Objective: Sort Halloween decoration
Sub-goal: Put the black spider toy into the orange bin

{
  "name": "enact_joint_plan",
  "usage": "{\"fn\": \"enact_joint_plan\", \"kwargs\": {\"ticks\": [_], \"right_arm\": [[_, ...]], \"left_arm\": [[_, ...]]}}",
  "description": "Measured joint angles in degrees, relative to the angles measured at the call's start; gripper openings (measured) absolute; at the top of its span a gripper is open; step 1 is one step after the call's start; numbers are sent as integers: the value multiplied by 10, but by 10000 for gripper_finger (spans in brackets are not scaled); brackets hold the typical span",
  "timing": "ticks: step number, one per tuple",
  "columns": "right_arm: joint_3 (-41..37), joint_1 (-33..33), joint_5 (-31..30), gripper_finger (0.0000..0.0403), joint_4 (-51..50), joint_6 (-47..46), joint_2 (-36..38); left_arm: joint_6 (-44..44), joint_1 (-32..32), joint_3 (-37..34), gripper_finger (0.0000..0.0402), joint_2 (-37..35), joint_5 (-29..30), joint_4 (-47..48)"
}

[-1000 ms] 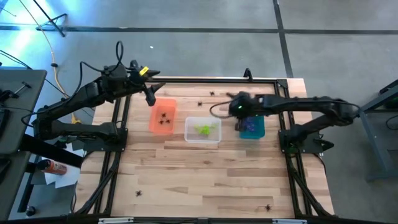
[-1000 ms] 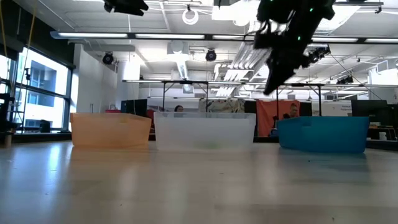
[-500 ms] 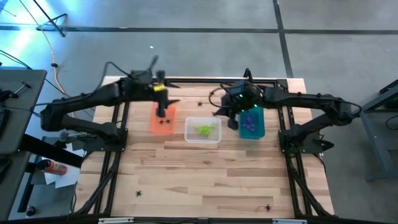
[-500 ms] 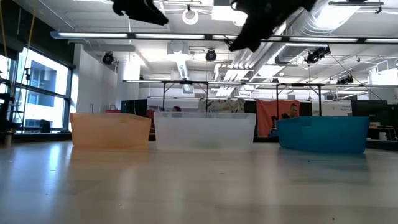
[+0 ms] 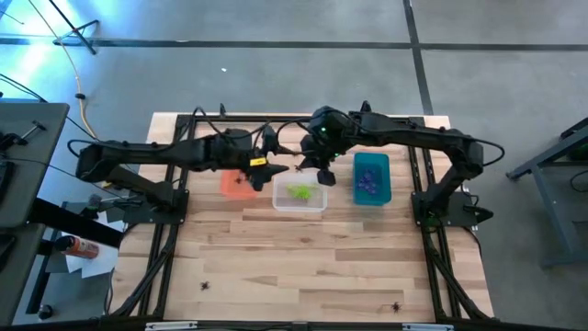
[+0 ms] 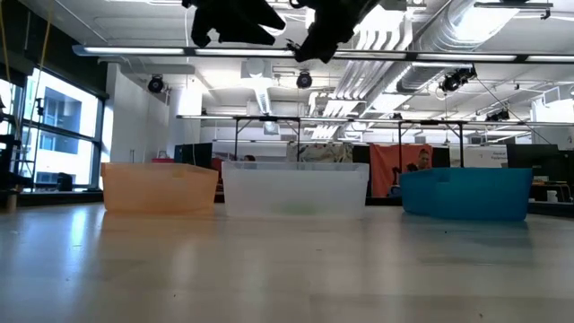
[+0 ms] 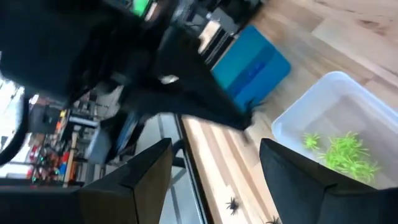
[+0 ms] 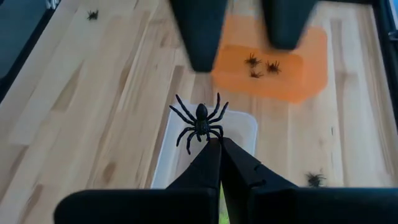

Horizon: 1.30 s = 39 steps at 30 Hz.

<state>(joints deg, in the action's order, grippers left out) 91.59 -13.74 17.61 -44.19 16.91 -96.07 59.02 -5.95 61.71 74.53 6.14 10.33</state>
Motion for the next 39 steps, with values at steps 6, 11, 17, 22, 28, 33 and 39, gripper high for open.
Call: {"fn": "enact_joint_plan", "kwargs": {"ticks": [6, 11, 17, 22, 28, 33, 39], "right_arm": [[25, -1, 15, 0, 0, -1, -14], [25, -1, 35, 0, 11, -22, -14], [25, -1, 58, 0, 37, -54, -14], [25, -3, 52, 0, 35, -64, -14], [25, -4, 51, 0, 38, -64, -14], [25, -4, 54, 0, 38, -64, -14], [25, -4, 60, 0, 46, -54, -14]], "left_arm": [[7, 12, 0, 227, 1, -16, 11], [7, 12, 0, 227, 1, -13, 10], [31, 14, 0, 227, 8, -12, 12], [37, 21, 0, 216, 7, -12, -3], [36, 23, 0, 147, 7, -12, -1], [37, 23, 0, 82, 7, -12, -6], [36, 22, 0, 32, 16, -12, -12]]}}
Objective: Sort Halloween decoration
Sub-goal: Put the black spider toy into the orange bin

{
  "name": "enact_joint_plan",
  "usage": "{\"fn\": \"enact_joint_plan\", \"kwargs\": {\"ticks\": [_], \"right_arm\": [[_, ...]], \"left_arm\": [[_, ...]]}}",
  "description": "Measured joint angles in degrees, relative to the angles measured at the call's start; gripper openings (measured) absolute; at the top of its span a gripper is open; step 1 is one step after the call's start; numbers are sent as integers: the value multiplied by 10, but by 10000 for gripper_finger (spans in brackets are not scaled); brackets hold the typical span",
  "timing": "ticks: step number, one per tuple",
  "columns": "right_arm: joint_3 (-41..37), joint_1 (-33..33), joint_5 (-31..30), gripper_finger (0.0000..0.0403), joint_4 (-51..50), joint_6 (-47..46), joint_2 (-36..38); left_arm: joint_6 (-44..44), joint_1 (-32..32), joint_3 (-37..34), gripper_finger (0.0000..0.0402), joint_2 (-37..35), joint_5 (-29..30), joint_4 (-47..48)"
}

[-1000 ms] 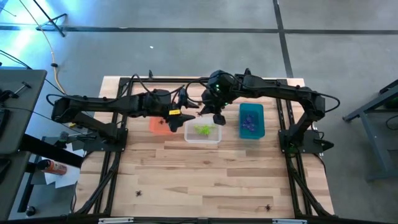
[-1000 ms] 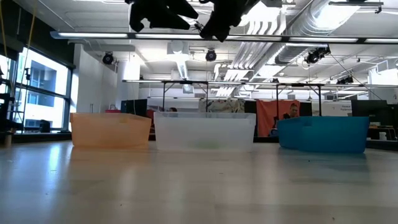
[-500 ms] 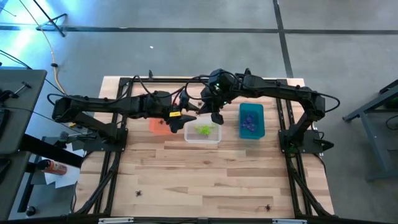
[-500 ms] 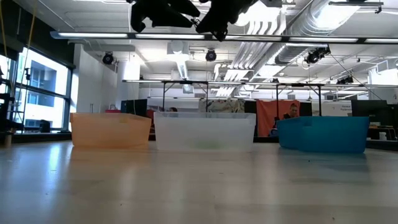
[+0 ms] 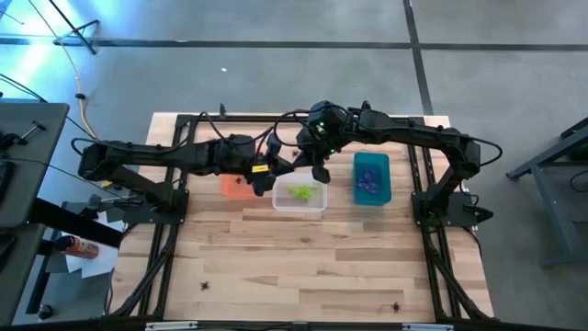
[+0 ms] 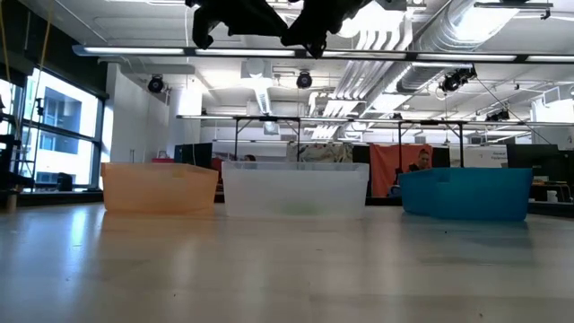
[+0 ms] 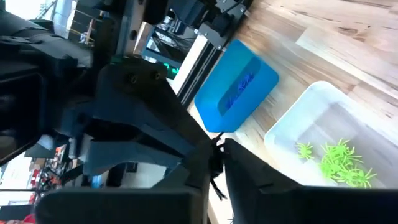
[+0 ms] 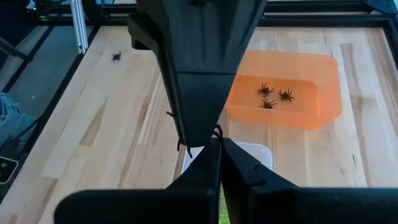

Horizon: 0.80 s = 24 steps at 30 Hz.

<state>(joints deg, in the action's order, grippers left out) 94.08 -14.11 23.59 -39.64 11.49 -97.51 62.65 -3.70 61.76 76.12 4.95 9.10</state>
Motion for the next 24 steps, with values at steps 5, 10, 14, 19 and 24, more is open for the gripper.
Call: {"fn": "enact_joint_plan", "kwargs": {"ticks": [5, 10, 14, 19, 24], "right_arm": [[0, 0, -2, 0, 5, 0, 0], [0, 0, -25, 9, 3, -9, 4], [0, -11, -64, 62, -29, -30, 20], [0, -31, -160, 163, -103, -40, 46], [0, -52, -174, 233, -180, -62, 66]], "left_arm": [[-3, 0, 0, 5, 10, 0, -3], [-9, -1, 0, 3, 5, 10, 5], [-13, -5, 0, 2, -5, 19, 34], [-67, -12, 0, 1, -29, 77, 114], [-263, -48, -8, 1, -88, 130, 237]]}}
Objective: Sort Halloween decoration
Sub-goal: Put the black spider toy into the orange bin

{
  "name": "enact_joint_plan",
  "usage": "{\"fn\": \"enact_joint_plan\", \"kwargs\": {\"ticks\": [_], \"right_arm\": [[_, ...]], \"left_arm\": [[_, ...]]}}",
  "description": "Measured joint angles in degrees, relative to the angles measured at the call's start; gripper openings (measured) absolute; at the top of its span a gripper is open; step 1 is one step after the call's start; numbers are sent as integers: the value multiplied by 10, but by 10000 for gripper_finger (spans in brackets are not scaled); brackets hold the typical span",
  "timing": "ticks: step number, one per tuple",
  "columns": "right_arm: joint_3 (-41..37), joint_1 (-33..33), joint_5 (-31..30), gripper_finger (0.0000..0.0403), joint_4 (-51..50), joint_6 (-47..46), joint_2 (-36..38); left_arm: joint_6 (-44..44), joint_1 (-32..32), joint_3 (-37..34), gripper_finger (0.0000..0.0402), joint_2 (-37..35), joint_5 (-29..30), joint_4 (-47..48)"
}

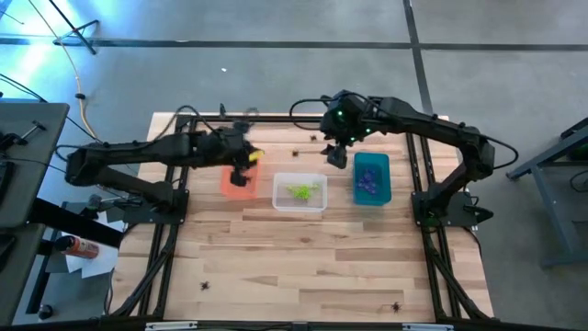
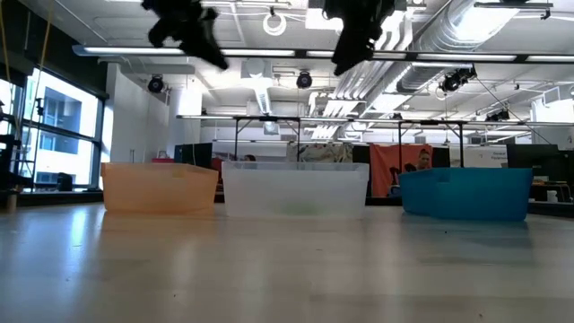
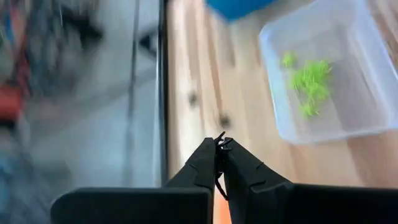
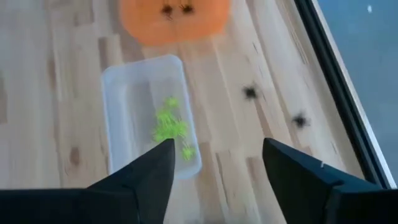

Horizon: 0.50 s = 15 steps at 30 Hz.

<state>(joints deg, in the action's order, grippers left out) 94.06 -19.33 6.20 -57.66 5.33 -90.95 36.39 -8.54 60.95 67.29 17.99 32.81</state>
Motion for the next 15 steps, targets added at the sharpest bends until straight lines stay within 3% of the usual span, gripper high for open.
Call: {"fn": "enact_joint_plan", "kwargs": {"ticks": [8, 12, 15], "right_arm": [[0, -17, 13, 248, -29, 10, 2], [0, -28, 15, 248, -29, 11, 2], [0, -35, 31, 248, -27, 12, 2]], "left_arm": [[-300, -54, -162, 0, -124, 14, 38], [-340, -118, -164, 0, -99, -95, 32], [-301, -173, -142, 0, -28, -159, 58]]}}
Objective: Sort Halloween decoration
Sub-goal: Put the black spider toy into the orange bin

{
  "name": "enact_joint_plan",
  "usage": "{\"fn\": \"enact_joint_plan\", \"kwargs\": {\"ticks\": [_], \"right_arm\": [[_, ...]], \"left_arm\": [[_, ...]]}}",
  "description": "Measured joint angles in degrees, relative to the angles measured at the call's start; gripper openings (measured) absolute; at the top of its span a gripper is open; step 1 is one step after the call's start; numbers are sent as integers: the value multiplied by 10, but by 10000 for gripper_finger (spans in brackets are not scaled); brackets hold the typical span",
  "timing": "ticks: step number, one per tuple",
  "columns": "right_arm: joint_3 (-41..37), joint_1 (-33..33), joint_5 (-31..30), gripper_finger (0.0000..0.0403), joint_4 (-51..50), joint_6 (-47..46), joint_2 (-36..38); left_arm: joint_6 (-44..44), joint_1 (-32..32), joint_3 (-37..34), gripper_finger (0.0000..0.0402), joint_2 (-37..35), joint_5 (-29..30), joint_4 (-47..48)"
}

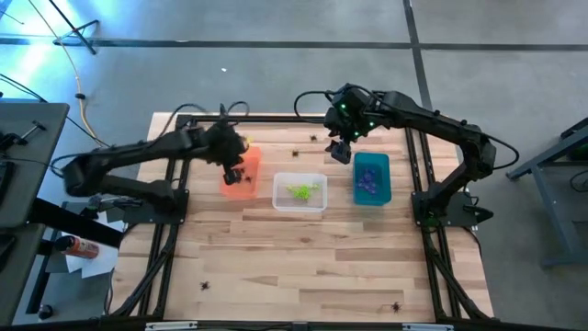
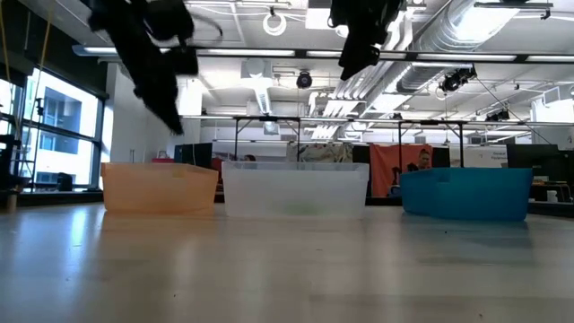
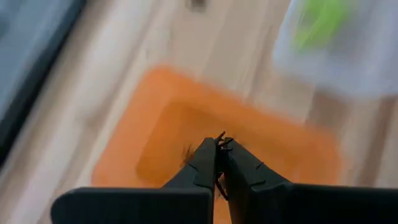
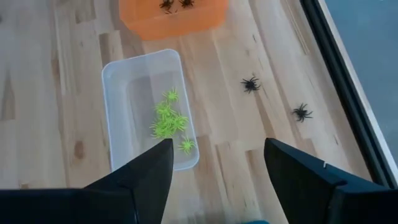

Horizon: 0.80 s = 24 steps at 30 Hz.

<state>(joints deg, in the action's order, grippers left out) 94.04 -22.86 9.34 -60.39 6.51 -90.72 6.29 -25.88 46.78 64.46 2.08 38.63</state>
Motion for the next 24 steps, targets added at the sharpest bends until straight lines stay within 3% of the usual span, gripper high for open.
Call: {"fn": "enact_joint_plan", "kwargs": {"ticks": [5, 10, 18, 24], "right_arm": [[0, -4, 7, 248, 1, -6, 0], [0, -3, 7, 248, 9, -20, 0], [0, -2, 7, 248, 38, -67, 0], [0, -2, 5, 248, 49, -80, 0]], "left_arm": [[103, -72, 42, 0, 137, -61, 59], [213, -91, 51, 0, 219, -101, 23], [253, -101, 51, 0, 291, -103, -78], [269, -101, 51, 4, 314, -95, -82]]}}
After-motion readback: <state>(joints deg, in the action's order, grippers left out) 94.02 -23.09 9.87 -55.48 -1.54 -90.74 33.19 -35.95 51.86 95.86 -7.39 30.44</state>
